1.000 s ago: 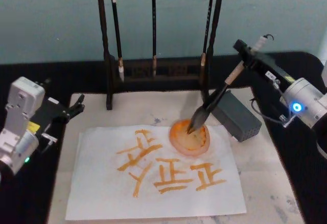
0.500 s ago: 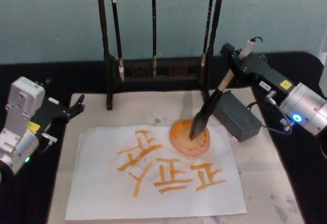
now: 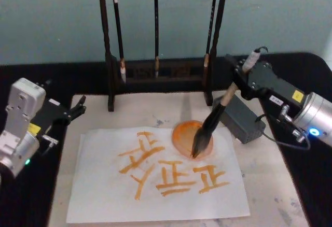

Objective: Pick up the brush from the inkstone, write on the paper, then place the brush back to its original position.

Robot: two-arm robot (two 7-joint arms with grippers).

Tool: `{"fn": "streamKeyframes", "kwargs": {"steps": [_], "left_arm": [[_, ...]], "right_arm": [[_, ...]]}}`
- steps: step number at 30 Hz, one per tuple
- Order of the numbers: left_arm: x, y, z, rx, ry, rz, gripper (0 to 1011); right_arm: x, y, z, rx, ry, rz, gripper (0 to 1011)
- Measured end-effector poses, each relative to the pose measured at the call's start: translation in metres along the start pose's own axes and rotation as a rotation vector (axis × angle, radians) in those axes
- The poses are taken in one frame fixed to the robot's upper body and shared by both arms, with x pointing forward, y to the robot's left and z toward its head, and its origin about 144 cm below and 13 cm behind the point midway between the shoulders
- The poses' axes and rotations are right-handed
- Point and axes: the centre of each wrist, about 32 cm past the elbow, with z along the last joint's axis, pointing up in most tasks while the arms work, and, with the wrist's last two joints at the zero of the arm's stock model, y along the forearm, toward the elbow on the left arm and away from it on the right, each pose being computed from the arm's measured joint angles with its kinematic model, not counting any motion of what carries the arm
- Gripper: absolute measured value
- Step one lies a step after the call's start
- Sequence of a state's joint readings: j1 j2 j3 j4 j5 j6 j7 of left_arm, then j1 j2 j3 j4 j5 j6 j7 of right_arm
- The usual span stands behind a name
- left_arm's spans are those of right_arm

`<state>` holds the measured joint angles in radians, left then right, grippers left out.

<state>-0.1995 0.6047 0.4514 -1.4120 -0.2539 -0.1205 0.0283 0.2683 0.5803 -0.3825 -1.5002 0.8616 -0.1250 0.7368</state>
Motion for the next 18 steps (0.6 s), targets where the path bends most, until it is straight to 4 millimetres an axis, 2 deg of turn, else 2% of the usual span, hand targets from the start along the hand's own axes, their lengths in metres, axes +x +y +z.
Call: {"fn": "streamKeyframes", "kwargs": {"steps": [18], "left_arm": [[0.0, 0.0, 0.0, 0.0, 0.0, 0.0, 1010]], "right_arm": [[-0.019, -0.003, -0.003, -0.035, -0.013, 0.122, 0]]}}
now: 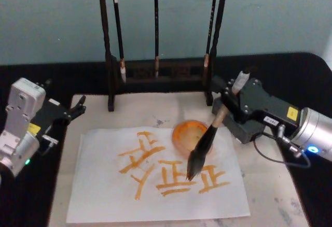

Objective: Pick up the brush from the inkstone, write on the paper, then place the brush back to its original position.

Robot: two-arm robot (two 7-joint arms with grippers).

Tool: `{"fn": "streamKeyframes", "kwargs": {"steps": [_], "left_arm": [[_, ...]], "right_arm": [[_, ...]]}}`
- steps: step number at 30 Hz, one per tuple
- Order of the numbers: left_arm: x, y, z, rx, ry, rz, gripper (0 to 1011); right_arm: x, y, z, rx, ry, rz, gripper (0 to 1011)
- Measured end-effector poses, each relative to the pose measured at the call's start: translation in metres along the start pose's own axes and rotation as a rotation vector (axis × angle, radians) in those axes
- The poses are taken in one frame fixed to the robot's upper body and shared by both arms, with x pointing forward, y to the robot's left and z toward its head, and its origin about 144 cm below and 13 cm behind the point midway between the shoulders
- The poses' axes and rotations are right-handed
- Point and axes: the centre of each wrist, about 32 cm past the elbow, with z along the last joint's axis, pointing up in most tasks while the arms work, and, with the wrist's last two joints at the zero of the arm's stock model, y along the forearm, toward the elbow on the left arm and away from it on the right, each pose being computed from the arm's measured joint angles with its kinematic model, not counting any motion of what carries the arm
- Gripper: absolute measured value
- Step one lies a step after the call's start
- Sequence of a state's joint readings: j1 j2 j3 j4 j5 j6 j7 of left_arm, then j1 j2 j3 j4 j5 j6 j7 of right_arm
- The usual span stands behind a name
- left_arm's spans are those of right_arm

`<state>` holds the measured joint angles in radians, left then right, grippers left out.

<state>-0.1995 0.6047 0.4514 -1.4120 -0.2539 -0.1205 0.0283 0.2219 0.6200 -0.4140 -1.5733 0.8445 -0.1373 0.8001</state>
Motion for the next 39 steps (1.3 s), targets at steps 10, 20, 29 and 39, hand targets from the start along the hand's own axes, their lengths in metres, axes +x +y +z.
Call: {"fn": "streamKeyframes", "kwargs": {"steps": [10, 20, 29, 39], "left_arm": [[0.0, 0.0, 0.0, 0.0, 0.0, 0.0, 1010], [0.0, 0.0, 0.0, 0.0, 0.0, 0.0, 1010], [0.0, 0.0, 0.0, 0.0, 0.0, 0.0, 1010], [0.0, 0.0, 0.0, 0.0, 0.0, 0.0, 1010]], "right_arm": [[-0.01, 0.008, -0.005, -0.023, -0.003, 0.066, 0], [-0.017, 0.02, -0.01, -0.029, -0.017, 0.127, 0], [-0.021, 0.027, -0.015, -0.037, -0.028, 0.161, 0], [-0.023, 0.034, -0.022, -0.042, -0.034, 0.171, 0]]}}
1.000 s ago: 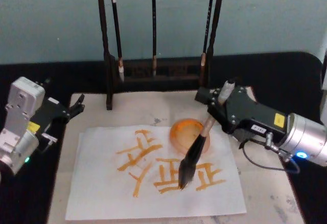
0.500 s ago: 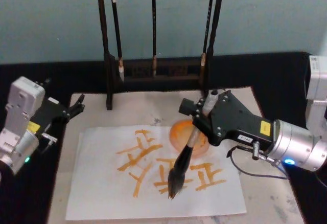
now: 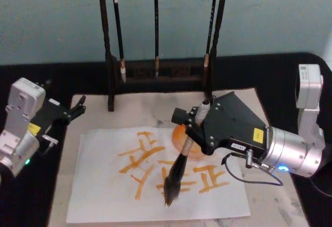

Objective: Pick up the brush from the inkstone, write on the paper, then place the brush back to its original position.

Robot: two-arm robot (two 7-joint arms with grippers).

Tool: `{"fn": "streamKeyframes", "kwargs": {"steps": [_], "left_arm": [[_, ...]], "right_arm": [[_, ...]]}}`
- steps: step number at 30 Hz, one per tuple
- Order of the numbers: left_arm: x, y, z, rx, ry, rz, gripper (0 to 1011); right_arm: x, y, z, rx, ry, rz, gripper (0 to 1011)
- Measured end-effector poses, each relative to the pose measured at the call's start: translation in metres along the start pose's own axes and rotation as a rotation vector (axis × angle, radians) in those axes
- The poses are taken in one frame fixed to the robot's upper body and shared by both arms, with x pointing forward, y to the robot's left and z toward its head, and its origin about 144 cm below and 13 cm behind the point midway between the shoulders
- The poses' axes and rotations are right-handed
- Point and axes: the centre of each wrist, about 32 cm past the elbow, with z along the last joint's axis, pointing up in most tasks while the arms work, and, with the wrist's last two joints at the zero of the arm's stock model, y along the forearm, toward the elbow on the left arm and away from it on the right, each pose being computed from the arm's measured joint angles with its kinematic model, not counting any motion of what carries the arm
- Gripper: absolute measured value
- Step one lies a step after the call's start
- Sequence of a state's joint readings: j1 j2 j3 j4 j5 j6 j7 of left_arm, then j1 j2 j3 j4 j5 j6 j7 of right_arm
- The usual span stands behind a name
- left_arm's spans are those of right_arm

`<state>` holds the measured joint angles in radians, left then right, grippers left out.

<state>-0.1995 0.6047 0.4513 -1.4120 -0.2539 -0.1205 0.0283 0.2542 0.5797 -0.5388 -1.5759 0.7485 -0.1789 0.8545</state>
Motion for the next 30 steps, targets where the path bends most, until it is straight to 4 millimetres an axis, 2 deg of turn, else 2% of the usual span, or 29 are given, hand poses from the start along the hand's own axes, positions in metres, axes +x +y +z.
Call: {"fn": "streamKeyframes", "kwargs": {"steps": [16, 30], "left_arm": [[0.0, 0.0, 0.0, 0.0, 0.0, 0.0, 1010], [0.0, 0.0, 0.0, 0.0, 0.0, 0.0, 1010]], "right_arm": [[-0.002, 0.009, -0.007, 0.0, 0.0, 0.006, 0], [-0.004, 0.002, -0.012, -0.031, 0.001, -0.001, 0]]}}
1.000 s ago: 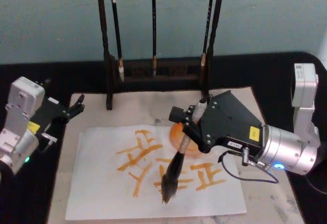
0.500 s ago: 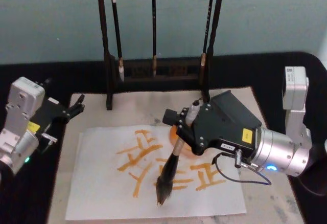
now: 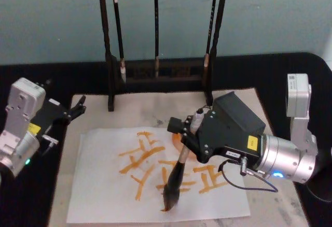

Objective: Pick up the brush from the inkstone, write on the paper, then place the brush back to its original position.

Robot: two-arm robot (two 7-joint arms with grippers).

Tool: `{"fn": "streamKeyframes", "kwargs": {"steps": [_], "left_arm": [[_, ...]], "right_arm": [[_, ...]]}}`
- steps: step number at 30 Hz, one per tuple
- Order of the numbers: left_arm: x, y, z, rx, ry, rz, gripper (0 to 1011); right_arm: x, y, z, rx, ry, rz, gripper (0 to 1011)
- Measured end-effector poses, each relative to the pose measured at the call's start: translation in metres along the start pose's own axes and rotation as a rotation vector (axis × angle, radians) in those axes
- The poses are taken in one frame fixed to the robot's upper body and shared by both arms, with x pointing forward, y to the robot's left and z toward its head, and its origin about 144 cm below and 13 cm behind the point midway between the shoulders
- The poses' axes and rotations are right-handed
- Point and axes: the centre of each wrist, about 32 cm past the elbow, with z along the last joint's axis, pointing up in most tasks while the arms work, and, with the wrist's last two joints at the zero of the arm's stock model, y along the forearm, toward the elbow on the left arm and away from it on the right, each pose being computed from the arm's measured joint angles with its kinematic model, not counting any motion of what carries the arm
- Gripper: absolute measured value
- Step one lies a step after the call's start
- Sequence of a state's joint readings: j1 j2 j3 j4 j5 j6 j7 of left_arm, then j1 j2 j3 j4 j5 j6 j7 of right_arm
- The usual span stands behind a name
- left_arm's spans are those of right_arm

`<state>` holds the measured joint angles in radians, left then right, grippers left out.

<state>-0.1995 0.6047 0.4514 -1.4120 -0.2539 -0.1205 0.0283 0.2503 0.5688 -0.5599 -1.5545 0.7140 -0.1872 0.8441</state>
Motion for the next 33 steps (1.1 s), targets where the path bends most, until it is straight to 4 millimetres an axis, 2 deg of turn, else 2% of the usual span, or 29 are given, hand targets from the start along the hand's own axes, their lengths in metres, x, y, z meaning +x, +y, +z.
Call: {"fn": "streamKeyframes", "kwargs": {"steps": [33], "left_arm": [[0.0, 0.0, 0.0, 0.0, 0.0, 0.0, 1010]], "right_arm": [[-0.001, -0.032, 0.009, -0.026, -0.048, -0.067, 0]]}}
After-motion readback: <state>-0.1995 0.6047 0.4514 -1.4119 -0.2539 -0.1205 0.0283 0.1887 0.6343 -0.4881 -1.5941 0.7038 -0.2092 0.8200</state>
